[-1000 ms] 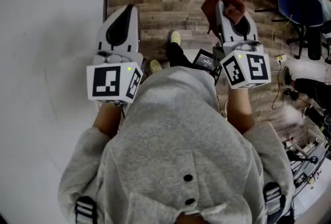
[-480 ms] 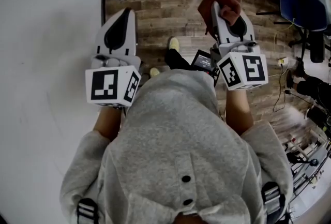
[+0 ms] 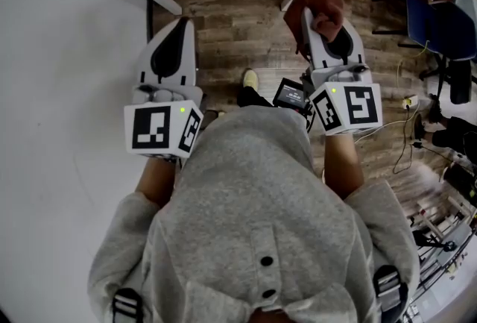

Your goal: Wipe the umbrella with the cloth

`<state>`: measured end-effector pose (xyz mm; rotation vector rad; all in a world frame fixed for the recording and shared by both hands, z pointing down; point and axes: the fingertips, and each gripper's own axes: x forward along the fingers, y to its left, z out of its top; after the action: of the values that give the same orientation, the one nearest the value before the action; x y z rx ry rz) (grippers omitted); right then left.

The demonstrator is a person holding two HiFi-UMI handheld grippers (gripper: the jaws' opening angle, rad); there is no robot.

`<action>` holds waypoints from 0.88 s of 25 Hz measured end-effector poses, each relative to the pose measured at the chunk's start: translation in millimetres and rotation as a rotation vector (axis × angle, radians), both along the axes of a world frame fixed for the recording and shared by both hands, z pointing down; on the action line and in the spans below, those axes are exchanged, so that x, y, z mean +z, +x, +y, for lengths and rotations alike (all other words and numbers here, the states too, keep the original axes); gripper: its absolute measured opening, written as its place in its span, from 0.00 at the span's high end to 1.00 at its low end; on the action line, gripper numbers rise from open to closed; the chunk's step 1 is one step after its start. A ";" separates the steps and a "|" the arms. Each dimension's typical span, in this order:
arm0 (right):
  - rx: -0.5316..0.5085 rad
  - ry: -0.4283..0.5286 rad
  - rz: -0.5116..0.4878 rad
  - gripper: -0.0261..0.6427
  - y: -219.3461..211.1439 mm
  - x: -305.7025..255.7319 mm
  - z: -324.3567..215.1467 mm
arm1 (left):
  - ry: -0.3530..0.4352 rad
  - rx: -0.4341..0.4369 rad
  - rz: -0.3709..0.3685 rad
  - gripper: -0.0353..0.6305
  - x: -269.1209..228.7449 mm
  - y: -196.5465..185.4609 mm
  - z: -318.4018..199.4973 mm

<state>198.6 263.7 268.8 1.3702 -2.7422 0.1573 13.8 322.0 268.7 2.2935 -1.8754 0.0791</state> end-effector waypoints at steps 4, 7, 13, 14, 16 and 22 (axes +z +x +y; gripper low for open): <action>-0.006 -0.007 -0.003 0.81 5.7 1.4 -33.8 | -0.012 -0.005 -0.010 0.92 -0.2 4.9 -33.6; -0.011 -0.001 -0.007 0.81 10.9 4.7 -54.7 | -0.009 -0.012 -0.016 0.92 2.5 10.2 -53.6; -0.031 0.009 -0.004 0.81 17.7 13.7 -84.9 | -0.006 -0.027 -0.027 0.92 9.5 19.3 -80.6; -0.034 0.011 -0.005 0.81 19.2 14.7 -88.7 | -0.004 -0.032 -0.028 0.92 10.1 20.7 -82.9; -0.038 0.013 -0.007 0.81 21.4 17.0 -96.4 | -0.005 -0.040 -0.029 0.92 11.5 22.9 -88.1; -0.060 0.017 -0.013 0.81 9.3 20.0 -105.3 | 0.000 -0.050 -0.043 0.92 10.2 16.6 -95.9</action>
<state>207.9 158.4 288.8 1.2931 -2.7978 0.1396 30.4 226.2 279.0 2.2611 -1.9522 0.1221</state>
